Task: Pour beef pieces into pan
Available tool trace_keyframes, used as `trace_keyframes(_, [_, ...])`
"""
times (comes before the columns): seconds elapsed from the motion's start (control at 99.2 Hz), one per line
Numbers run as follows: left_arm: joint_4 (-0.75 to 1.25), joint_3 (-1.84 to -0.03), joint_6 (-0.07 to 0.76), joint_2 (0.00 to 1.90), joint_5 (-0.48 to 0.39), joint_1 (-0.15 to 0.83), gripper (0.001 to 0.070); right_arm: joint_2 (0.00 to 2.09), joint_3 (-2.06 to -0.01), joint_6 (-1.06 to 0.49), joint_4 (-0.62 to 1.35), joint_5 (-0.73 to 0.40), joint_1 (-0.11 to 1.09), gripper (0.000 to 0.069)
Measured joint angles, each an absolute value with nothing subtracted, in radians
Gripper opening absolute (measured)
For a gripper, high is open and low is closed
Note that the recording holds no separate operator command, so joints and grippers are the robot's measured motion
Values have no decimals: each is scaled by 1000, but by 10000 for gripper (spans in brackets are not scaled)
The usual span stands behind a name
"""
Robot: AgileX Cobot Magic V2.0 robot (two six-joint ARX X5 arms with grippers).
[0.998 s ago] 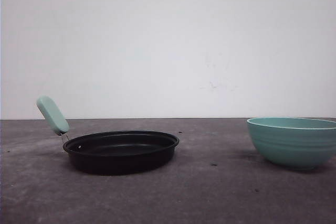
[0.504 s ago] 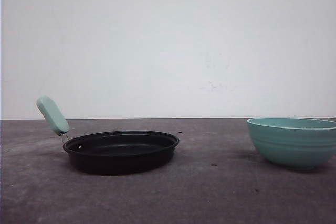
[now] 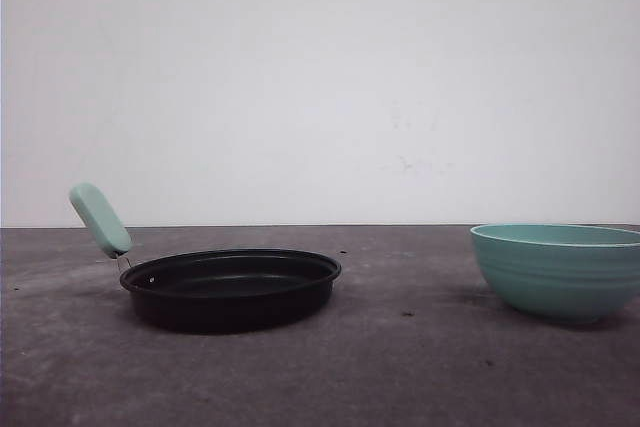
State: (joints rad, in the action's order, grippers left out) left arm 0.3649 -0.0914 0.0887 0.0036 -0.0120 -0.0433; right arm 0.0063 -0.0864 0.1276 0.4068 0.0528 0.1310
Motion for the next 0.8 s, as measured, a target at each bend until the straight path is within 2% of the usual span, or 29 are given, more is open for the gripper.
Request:
trace_keyframes(0.171, [365,-91,89,4,-12,-43,13,6,-86,128,398,53,131,10])
trace_keyframes(0.393, [363,-91,95,4,-24,-43,13,6,-84,128,283,53,131,10])
trace_keyframes(0.625, [362,-91,278,4,-30,-43,13,6,-84,128,243,29,131,10])
trace_keyframes(0.796, [363,-91,328,4,-30,-43,13,6,-84,128,241,29,131,10])
